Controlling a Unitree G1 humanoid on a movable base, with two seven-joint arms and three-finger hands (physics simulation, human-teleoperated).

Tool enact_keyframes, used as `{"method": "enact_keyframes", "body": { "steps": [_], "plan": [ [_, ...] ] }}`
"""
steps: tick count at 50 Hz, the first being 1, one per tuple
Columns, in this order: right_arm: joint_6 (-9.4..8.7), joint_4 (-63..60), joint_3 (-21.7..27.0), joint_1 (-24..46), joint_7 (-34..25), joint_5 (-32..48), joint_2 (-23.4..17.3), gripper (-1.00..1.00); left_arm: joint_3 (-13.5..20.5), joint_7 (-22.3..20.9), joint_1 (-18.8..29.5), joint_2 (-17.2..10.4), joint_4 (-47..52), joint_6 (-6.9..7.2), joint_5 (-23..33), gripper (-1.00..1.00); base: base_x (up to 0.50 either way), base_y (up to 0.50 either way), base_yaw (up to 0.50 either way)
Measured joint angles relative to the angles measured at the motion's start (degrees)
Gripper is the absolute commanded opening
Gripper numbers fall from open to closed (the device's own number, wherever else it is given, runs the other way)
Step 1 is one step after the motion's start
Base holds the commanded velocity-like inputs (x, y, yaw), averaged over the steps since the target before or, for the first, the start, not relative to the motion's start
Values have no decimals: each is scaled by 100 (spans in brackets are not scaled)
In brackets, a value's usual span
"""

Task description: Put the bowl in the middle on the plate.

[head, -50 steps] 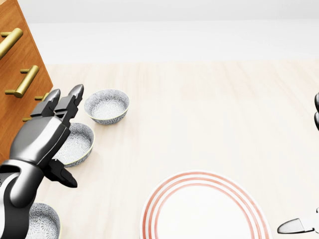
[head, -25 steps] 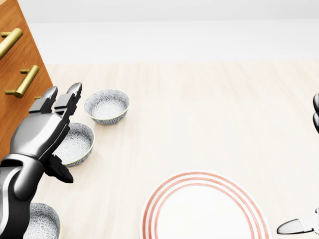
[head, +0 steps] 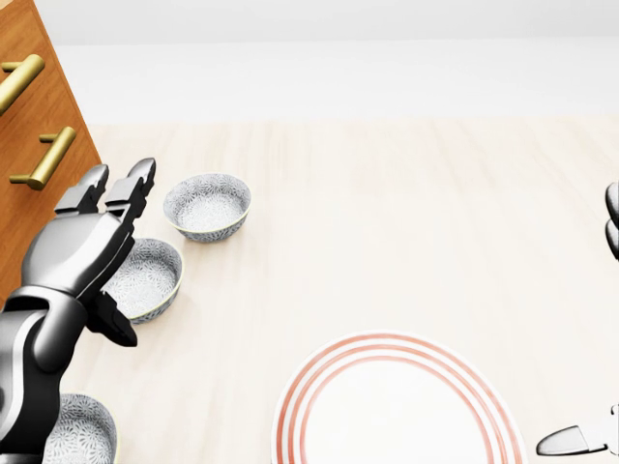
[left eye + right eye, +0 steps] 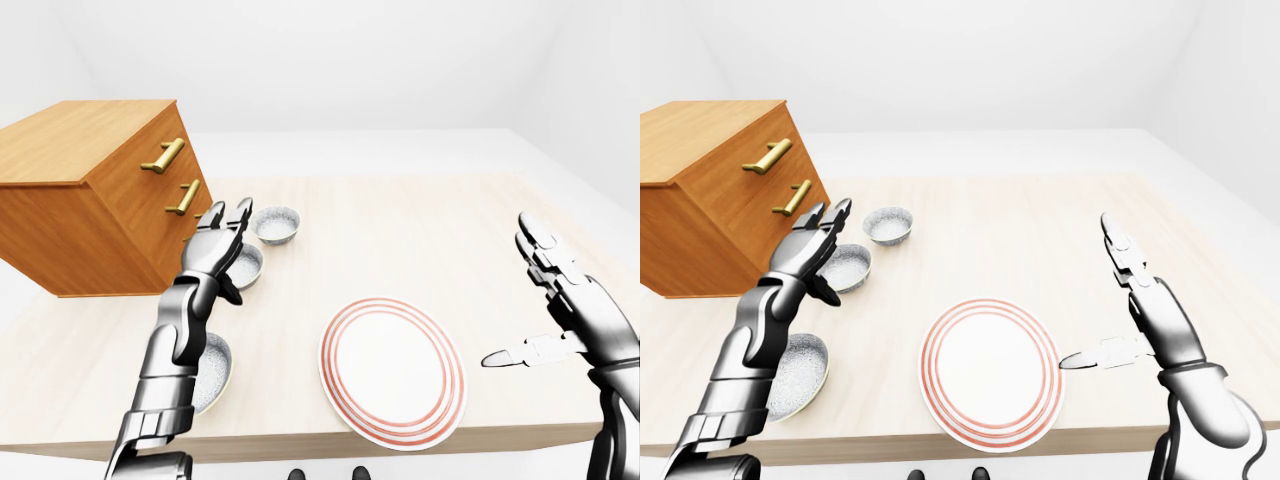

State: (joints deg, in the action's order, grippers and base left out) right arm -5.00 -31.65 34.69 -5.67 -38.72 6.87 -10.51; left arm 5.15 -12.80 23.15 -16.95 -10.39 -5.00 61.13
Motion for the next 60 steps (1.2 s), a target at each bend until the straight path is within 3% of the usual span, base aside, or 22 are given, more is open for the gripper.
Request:
{"method": "enact_keyframes", "body": {
  "steps": [60],
  "plan": [
    [0,24,-18,-22,-18,1,13,100,-262,602,-63,90,-848,0,491,100,0,0,0]
  ]
}}
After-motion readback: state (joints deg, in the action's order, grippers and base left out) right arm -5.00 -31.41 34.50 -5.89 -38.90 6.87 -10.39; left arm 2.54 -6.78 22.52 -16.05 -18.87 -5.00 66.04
